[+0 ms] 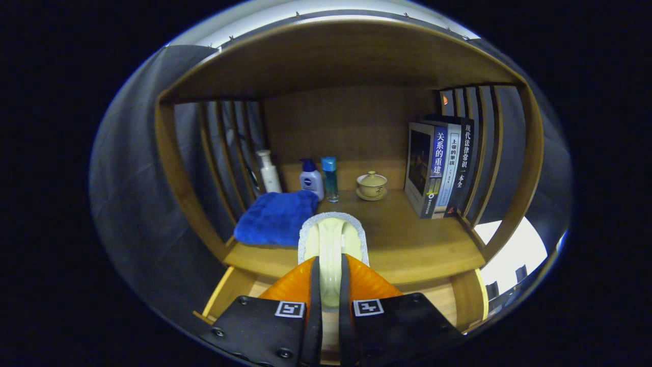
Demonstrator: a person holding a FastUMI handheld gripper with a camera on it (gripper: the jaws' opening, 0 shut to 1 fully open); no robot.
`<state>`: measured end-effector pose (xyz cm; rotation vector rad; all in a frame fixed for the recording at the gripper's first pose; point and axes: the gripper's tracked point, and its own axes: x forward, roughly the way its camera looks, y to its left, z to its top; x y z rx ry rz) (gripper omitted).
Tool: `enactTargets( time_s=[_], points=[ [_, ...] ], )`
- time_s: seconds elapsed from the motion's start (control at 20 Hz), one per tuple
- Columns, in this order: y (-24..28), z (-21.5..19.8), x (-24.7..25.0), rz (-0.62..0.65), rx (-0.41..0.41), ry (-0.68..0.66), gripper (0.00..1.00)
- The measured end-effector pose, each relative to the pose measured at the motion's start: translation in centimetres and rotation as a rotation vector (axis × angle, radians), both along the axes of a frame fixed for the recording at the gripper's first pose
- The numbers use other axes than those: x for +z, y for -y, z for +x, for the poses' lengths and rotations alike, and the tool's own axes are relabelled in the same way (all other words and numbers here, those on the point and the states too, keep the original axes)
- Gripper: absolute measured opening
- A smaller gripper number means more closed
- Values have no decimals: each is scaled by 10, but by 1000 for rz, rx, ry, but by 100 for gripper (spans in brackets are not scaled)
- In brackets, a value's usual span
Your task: Pull open the drawer, take out the items inside it, and place them on the countertop above the cabinet.
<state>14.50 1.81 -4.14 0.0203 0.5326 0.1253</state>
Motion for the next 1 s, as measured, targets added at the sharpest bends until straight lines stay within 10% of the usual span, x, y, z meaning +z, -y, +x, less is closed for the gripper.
enactTargets(
  time_s=[0.45, 1.0],
  points=[
    [29, 102, -55, -22, -141, -150, 22],
    [37, 116, -85, -51, -164, -240, 33]
  ],
)
